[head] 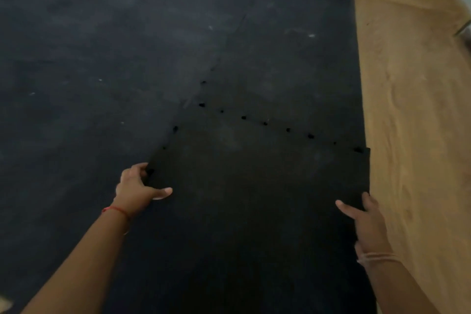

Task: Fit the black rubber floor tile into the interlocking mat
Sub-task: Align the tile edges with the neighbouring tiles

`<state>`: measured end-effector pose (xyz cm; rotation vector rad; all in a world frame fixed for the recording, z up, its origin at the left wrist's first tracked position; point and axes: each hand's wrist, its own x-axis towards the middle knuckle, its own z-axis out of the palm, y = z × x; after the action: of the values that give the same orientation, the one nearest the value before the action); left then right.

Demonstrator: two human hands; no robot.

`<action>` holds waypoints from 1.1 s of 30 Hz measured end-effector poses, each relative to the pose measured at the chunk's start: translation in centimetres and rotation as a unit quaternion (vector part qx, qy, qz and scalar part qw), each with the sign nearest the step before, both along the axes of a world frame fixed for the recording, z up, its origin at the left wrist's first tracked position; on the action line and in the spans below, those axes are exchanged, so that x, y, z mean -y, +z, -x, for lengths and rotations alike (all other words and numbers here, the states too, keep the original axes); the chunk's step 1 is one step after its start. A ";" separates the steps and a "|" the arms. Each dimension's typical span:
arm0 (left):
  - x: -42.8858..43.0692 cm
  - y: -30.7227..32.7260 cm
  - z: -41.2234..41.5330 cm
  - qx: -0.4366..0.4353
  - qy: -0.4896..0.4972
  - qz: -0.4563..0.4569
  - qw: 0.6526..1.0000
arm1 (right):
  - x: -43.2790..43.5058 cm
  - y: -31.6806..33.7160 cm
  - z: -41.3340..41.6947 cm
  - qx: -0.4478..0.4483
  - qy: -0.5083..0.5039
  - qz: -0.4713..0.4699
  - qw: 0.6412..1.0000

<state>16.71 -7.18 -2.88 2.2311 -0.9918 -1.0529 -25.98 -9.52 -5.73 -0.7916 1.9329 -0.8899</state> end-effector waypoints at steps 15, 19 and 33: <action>-21.6 -0.5 0.9 0.164 0.203 -0.084 0.962 | -2.7 -0.4 -33.4 -0.318 0.716 0.216 0.583; -21.3 -0.1 1.6 0.016 0.350 -0.030 0.936 | -0.8 0.4 -35.2 -0.328 0.736 0.223 0.549; -21.2 -0.9 0.1 -0.104 0.436 -0.041 0.893 | -2.0 -0.1 -34.6 -0.264 0.711 0.240 0.606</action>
<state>16.60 14.06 -3.80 2.1778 0.1846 -0.8635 8.59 -7.49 -5.81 -2.5750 0.7397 -0.0461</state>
